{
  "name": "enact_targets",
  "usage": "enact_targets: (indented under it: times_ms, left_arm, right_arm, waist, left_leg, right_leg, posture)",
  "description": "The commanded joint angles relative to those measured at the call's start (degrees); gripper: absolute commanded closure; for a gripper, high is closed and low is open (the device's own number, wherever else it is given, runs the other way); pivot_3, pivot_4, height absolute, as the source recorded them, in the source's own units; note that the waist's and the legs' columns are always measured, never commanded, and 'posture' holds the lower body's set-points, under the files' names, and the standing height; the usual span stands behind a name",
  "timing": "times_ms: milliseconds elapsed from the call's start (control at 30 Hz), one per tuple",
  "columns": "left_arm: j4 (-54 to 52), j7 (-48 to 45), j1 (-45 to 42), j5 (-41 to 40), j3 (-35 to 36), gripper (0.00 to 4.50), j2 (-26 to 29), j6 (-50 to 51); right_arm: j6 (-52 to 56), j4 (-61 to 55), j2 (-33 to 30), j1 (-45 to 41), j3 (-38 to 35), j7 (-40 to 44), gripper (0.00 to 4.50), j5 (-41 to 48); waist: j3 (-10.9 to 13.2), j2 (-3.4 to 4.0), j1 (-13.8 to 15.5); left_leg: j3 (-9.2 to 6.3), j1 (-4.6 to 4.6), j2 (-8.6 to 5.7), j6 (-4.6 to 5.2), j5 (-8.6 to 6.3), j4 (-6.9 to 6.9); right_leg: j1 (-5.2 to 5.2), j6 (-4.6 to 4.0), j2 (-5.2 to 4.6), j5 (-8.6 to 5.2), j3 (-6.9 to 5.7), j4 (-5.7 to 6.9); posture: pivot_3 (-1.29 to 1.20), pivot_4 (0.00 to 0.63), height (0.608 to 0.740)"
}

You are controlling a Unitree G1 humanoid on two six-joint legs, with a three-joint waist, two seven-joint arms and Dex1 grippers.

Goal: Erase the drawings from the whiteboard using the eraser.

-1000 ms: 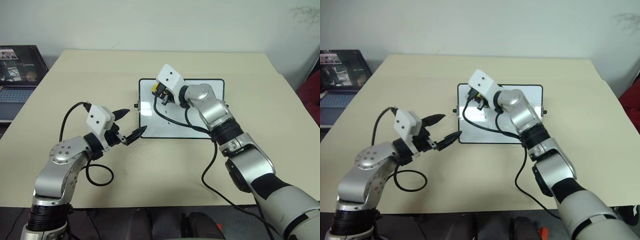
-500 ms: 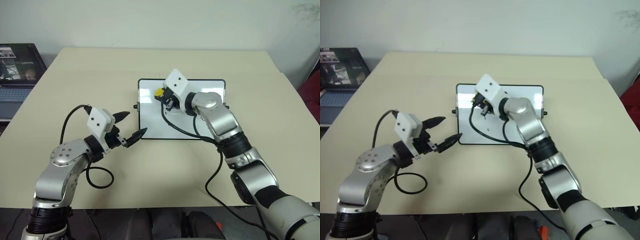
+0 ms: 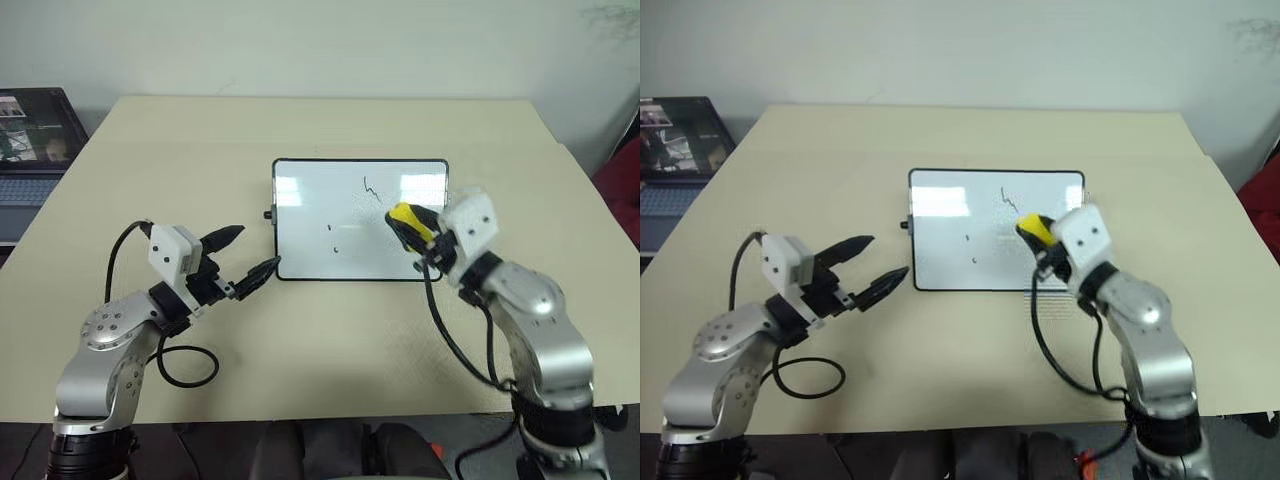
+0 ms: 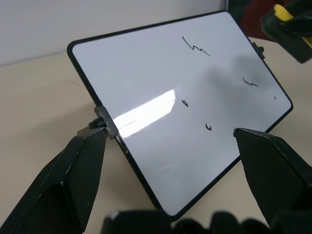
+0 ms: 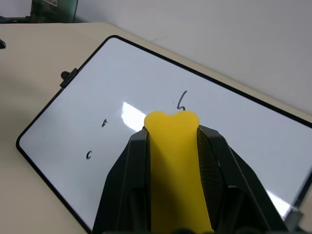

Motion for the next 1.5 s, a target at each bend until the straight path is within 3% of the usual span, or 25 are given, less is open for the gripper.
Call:
enact_targets:
  times_ms: [33, 200, 533, 700, 1000, 1267, 1500]
  left_arm:
    - [0.0, -0.4, 0.5, -0.2, 2.0, 0.0, 0.4, -2.4]
    - [2.9, 1.6, 0.4, 1.9, 2.8, 0.0, -0.1, -4.6]
    - [2.6, -1.6, 2.3, 2.9, 1.7, 0.0, 2.8, -5.7]
    - [1.1, -3.5, 2.7, 2.5, 0.3, 0.0, 3.7, -5.1]
    - [1.9, -5.2, 1.4, 2.9, -0.8, 0.0, 4.8, -4.4]
    - [2.1, -6.1, 0.0, 2.9, -2.3, 0.0, 5.0, -4.1]
    - [2.6, -6.3, -0.9, 3.1, -3.1, 0.0, 4.8, -3.9]
  right_arm:
    - [-1.9, -4.7, -0.3, 3.5, -0.4, -1.8, 3.51, 0.9]
    - [-2.0, -3.2, -0.3, 1.0, 1.6, -4.2, 3.51, 0.2]
    - [-2.9, 9.0, -2.1, -14.1, 11.8, -2.8, 3.51, -2.8]
    - [-6.0, 20.5, 1.2, -23.7, 17.2, -4.7, 3.51, -6.6]
    - [-12.0, 33.9, 3.5, -32.6, 22.2, -4.7, 3.51, -12.4]
    - [-16.9, 43.9, 3.6, -35.3, 23.0, -3.0, 3.51, -14.3]
    - [-16.9, 50.0, 4.2, -31.3, 23.8, 0.0, 3.51, -14.3]
  waist:
    - [0.0, 0.0, -0.1]
    - [0.0, 0.0, -0.1]
    - [0.0, -0.03, 0.1]
    - [0.0, -0.03, 0.0]
    - [0.0, -0.03, 0.0]
    - [0.0, -0.04, 0.0]
    - [0.0, -0.04, 0.0]
  left_leg:
    - [0.0, 0.01, 0.0, 0.0, 0.0, 0.01]
    - [-0.01, 0.07, -0.01, 0.0, 0.0, 0.02]
    - [0.0, 0.06, -0.01, 0.0, 0.0, 0.02]
    - [-0.01, 0.07, 0.01, 0.01, 0.0, 0.04]
    - [-0.01, 0.06, 0.03, 0.01, 0.0, 0.06]
    - [-0.01, 0.06, 0.04, 0.01, 0.0, 0.09]
    - [-0.02, 0.09, 0.06, 0.01, 0.0, 0.16]
  right_leg:
    - [0.0, 0.0, 0.0, 0.0, 0.02, 0.02]
    - [0.01, 0.01, 0.03, 0.0, -0.02, 0.11]
    - [0.02, 0.0, 0.08, 0.01, -0.02, 0.07]
    - [-0.01, -0.01, 0.07, 0.01, 0.01, 0.14]
    - [-0.02, -0.01, 0.02, 0.02, 0.01, 0.15]
    - [-0.02, -0.02, 0.01, 0.02, 0.0, 0.21]
    - [-0.02, -0.02, 0.02, 0.02, 0.0, 0.35]
  posture:
    - [0.0, 0.15, 0.74]
    - [0.0, 0.15, 0.74]
    - [0.0, 0.15, 0.74]
    - [0.0, 0.15, 0.74]
    - [0.0, 0.15, 0.74]
    - [0.0, 0.15, 0.74]
    - [0.0, 0.15, 0.74]
